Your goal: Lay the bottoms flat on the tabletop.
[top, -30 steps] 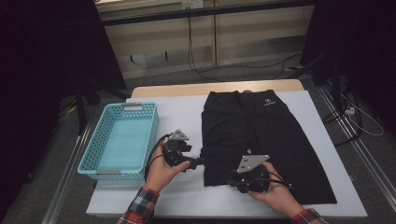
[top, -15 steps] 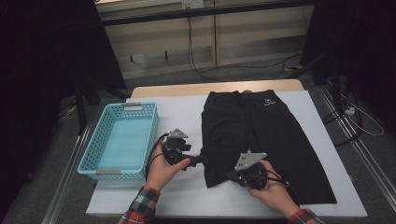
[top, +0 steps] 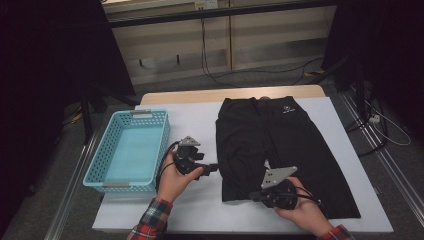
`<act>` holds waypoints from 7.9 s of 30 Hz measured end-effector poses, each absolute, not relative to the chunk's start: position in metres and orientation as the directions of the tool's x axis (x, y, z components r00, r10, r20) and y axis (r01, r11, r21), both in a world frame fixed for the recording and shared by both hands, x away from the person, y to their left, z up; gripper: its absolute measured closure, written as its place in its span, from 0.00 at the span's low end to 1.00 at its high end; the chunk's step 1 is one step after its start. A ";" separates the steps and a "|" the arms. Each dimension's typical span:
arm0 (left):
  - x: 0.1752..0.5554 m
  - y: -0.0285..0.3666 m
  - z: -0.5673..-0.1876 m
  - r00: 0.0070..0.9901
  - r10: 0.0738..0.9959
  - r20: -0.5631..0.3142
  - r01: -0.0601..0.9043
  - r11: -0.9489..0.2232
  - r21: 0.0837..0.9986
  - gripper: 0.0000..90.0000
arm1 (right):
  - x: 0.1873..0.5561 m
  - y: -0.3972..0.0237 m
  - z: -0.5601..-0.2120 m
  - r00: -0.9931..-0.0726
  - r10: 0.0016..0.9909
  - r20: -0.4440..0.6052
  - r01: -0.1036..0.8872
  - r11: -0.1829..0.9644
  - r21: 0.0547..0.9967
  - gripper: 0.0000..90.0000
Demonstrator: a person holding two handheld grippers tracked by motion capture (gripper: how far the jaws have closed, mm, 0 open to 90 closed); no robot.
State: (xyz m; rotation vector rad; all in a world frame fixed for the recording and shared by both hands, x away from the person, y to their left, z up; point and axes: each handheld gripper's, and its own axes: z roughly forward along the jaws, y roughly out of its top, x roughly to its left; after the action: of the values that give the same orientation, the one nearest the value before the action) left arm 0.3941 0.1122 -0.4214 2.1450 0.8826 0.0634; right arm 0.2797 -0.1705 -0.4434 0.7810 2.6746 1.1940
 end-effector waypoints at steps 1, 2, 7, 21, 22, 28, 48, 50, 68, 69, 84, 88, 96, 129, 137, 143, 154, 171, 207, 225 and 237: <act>0.394 0.111 -0.422 0.755 0.614 -0.231 0.570 -0.440 0.694 0.28 | 0.279 -0.171 -0.444 -0.864 0.493 0.103 0.406 0.562 0.720 1.00; 0.394 0.110 -0.422 0.759 0.610 -0.229 0.567 -0.445 0.693 0.29 | 0.277 -0.170 -0.443 -0.867 0.487 0.106 0.404 0.562 0.722 1.00; 0.396 0.107 -0.425 0.759 0.613 -0.222 0.566 -0.450 0.691 0.31 | 0.275 -0.169 -0.442 -0.859 0.509 0.057 0.380 0.558 0.738 0.98; 0.412 0.082 -0.446 0.744 0.650 -0.153 0.562 -0.485 0.670 0.62 | 0.281 -0.171 -0.444 -0.834 0.550 0.045 0.386 0.522 0.761 0.73; 0.413 0.081 -0.448 0.742 0.655 -0.142 0.563 -0.494 0.663 0.65 | 0.282 -0.171 -0.444 -0.833 0.551 0.047 0.387 0.519 0.762 0.72; 0.417 0.081 -0.451 0.744 0.653 -0.142 0.554 -0.484 0.677 0.88 | 0.281 -0.167 -0.441 -0.843 0.537 0.030 0.358 0.520 0.775 0.69; 0.450 0.094 -0.452 0.698 0.690 -0.192 0.591 -0.403 0.699 1.00 | 0.286 -0.161 -0.439 -0.846 0.532 0.042 0.353 0.498 0.792 0.67; 0.450 0.094 -0.453 0.693 0.695 -0.190 0.593 -0.400 0.699 1.00 | 0.286 -0.157 -0.440 -0.851 0.523 0.046 0.352 0.503 0.790 0.67; 0.458 0.104 -0.441 0.676 0.713 -0.186 0.583 -0.362 0.727 1.00 | 0.290 -0.127 -0.455 -0.894 0.447 0.014 0.310 0.597 0.740 0.66; 0.459 0.105 -0.441 0.674 0.713 -0.192 0.589 -0.364 0.721 1.00 | 0.290 -0.127 -0.455 -0.889 0.457 0.024 0.322 0.588 0.742 0.68; 0.455 0.103 -0.448 0.685 0.687 -0.242 0.614 -0.366 0.699 0.57 | 0.296 -0.125 -0.459 -0.863 0.501 0.068 0.371 0.537 0.757 0.95; 0.448 0.109 -0.441 0.699 0.681 -0.219 0.593 -0.380 0.710 0.39 | 0.299 -0.123 -0.458 -0.870 0.489 0.064 0.366 0.553 0.749 0.99; 0.433 0.121 -0.432 0.693 0.689 -0.212 0.594 -0.379 0.710 0.30 | 0.299 -0.126 -0.457 -0.879 0.445 0.171 0.408 0.516 0.753 1.00; 0.431 0.116 -0.433 0.693 0.689 -0.213 0.597 -0.383 0.705 0.26 | 0.273 -0.139 -0.446 -0.913 0.375 0.159 0.363 0.574 0.734 1.00; 0.431 0.116 -0.432 0.689 0.691 -0.218 0.598 -0.372 0.710 0.25 | 0.265 -0.120 -0.444 -0.927 0.369 0.069 0.287 0.580 0.762 0.75; 0.432 0.120 -0.431 0.686 0.695 -0.216 0.599 -0.370 0.710 0.25 | 0.266 -0.101 -0.447 -0.940 0.338 0.045 0.245 0.578 0.778 0.68; 0.431 0.124 -0.430 0.675 0.704 -0.219 0.604 -0.358 0.712 0.24 | 0.272 -0.087 -0.456 -0.934 0.356 -0.006 0.227 0.607 0.761 0.92; 0.430 0.130 -0.429 0.669 0.711 -0.217 0.608 -0.356 0.710 0.24 | 0.271 -0.089 -0.436 -0.936 0.323 0.137 0.291 0.498 0.817 1.00; 0.435 0.107 -0.430 0.703 0.681 -0.207 0.586 -0.389 0.711 0.22 | 0.292 -0.180 -0.446 -0.755 0.656 0.019 0.466 0.516 0.719 0.73; 0.436 0.105 -0.433 0.712 0.672 -0.203 0.585 -0.408 0.701 0.22 | 0.269 -0.211 -0.435 -0.673 0.725 0.144 0.582 0.400 0.708 0.99; 0.434 0.100 -0.438 0.715 0.669 -0.204 0.590 -0.420 0.690 0.23 | 0.276 -0.214 -0.436 -0.648 0.761 0.034 0.562 0.448 0.696 0.87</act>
State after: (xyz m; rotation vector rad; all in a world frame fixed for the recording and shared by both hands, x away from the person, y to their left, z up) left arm 0.4344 0.0998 -0.4377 2.1398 0.9523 0.1297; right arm 0.2757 -0.2144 -0.4359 1.1365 2.4188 1.0018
